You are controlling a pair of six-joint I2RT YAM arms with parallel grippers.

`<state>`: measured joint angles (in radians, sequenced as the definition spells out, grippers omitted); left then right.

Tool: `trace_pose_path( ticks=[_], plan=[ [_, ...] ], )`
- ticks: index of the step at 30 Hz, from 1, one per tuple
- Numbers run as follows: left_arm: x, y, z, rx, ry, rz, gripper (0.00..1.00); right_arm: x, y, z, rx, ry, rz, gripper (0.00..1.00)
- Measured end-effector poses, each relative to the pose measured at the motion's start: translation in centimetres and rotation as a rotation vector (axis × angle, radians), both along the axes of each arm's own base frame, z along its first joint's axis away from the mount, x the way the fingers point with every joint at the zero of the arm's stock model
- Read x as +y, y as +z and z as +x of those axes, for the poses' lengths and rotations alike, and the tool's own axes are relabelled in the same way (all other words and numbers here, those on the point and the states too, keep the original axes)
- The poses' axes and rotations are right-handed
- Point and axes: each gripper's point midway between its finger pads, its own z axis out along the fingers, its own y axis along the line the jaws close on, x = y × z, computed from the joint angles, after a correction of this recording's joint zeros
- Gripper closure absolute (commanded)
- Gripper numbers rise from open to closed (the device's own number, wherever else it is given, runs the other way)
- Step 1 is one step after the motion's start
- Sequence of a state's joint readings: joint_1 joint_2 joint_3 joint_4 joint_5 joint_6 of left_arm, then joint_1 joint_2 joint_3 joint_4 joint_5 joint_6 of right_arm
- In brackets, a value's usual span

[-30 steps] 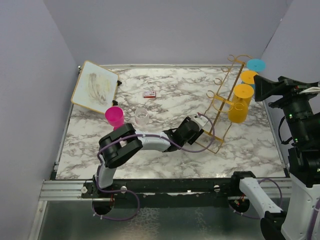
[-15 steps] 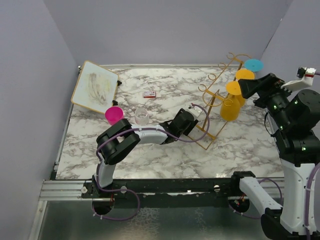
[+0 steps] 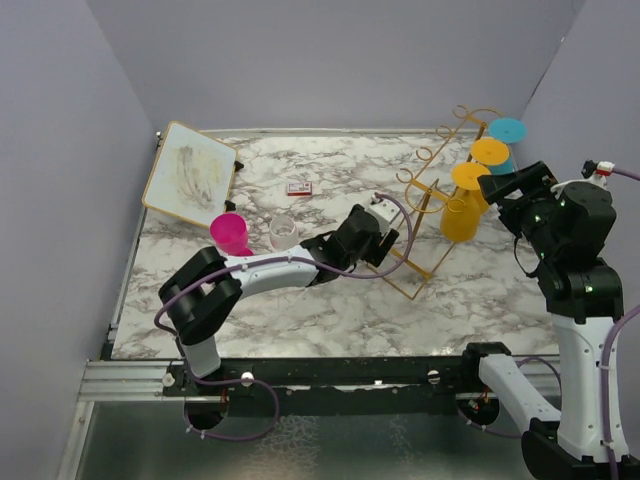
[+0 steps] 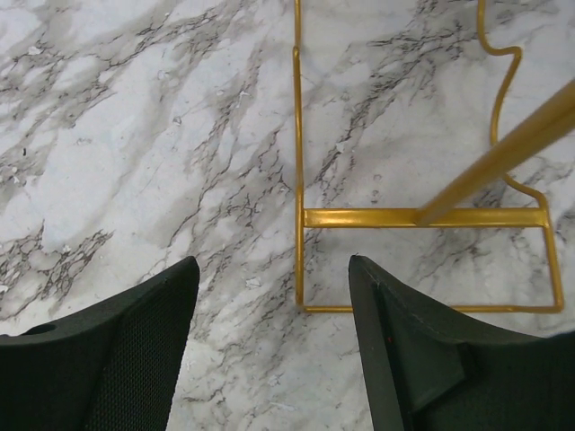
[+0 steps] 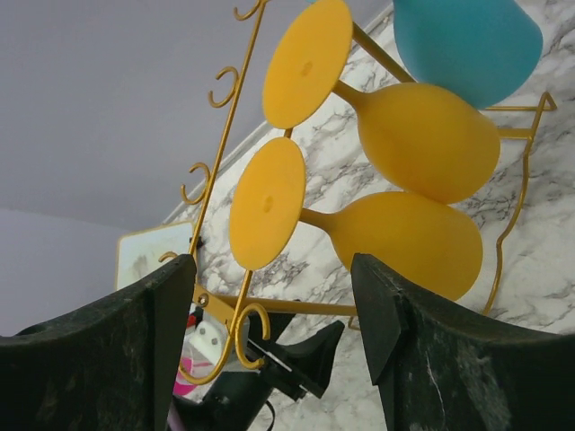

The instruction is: Take the wine glass off the wine glass rack

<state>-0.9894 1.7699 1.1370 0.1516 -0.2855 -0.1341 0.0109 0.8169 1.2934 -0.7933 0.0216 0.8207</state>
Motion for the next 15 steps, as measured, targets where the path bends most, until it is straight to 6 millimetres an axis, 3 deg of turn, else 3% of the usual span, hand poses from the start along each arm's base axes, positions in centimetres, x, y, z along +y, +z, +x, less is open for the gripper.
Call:
trace_pose_path(
  ticks=[10, 15],
  plan=[
    [0.5, 3.2, -4.1, 0.101, -0.086, -0.162, 0.24, -0.5, -1.7, 1.3, 0.018, -0.069, 0.083, 0.42],
    [1.7, 5.1, -6.0, 0.121, -0.113, -0.219, 0.23, -0.4, -1.5, 1.9, -0.006, -0.075, 0.111, 0.52]
  ],
)
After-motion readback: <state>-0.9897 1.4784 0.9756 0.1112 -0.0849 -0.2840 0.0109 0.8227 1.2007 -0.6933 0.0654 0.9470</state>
